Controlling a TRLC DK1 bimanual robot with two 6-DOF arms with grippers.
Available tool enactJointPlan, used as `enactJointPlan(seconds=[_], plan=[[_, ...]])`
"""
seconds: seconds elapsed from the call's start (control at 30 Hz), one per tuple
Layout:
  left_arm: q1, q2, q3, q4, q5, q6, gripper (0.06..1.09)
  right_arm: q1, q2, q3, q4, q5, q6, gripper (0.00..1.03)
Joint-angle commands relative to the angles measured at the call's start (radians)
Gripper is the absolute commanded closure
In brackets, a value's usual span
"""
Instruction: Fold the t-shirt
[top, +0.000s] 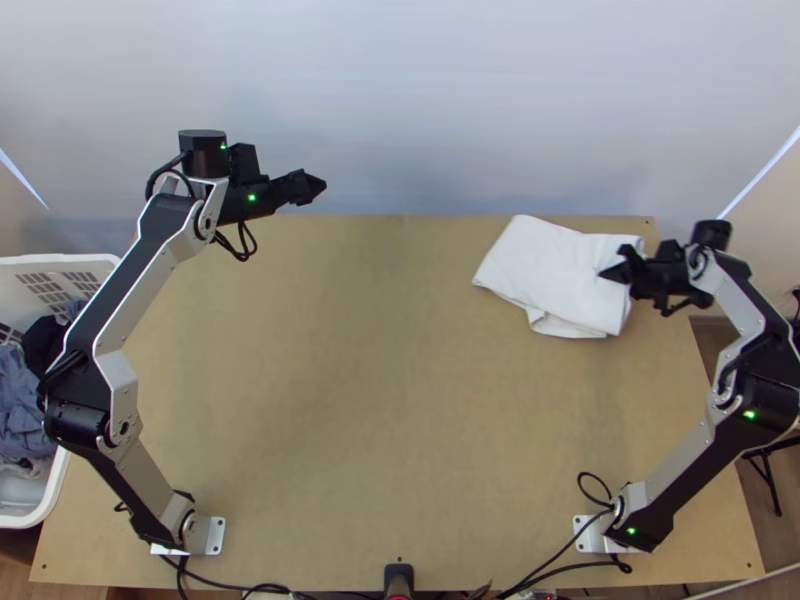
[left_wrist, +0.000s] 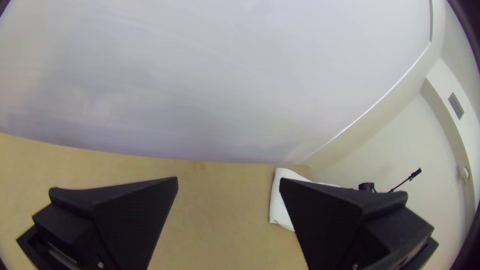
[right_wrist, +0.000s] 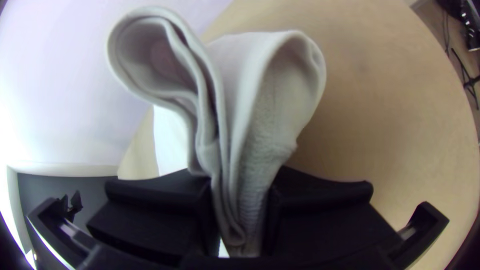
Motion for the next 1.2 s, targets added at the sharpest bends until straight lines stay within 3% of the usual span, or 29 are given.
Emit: enactJointPlan(seconds=[0.0,0.3,0.33,0.37,0.4,0.43,0.77,1.0,1.17], plan=[[-0.004,0.001,0.016,-0.001,0.002,0.001,0.1,-0.116,-0.03,-0.056,0.02,0.064,0.003,1.0],[-0.004,-0.008,0.008,-0.007,0.004,0.0,0.1,-0.148,-0.062,-0.114,0.087,0.168,0.014,0.99],[-0.004,-0.011,0.005,-0.008,0.004,0.0,0.1,-0.143,-0.073,-0.122,0.09,0.174,0.014,0.89],[-0.002,-0.012,0.005,-0.007,0.004,0.0,0.1,-0.133,-0.088,-0.131,0.09,0.174,0.012,0.62],[-0.001,-0.015,0.005,-0.007,0.002,0.001,0.1,-0.12,-0.109,-0.139,0.09,0.174,0.009,0.22],[0.002,-0.017,0.006,-0.007,0.002,0.001,0.1,-0.11,-0.129,-0.139,0.09,0.179,0.008,0.02],[0.088,-0.078,0.006,-0.014,0.001,0.016,0.1,0.068,-0.485,-0.09,0.103,0.285,-0.115,0.03],[0.165,-0.176,-0.047,-0.019,0.001,0.015,0.1,0.205,-0.597,-0.044,0.103,0.543,-0.259,0.03],[0.236,-0.279,-0.127,-0.016,-0.001,0.024,0.1,0.314,-0.68,-0.058,0.149,0.662,-0.31,0.03]])
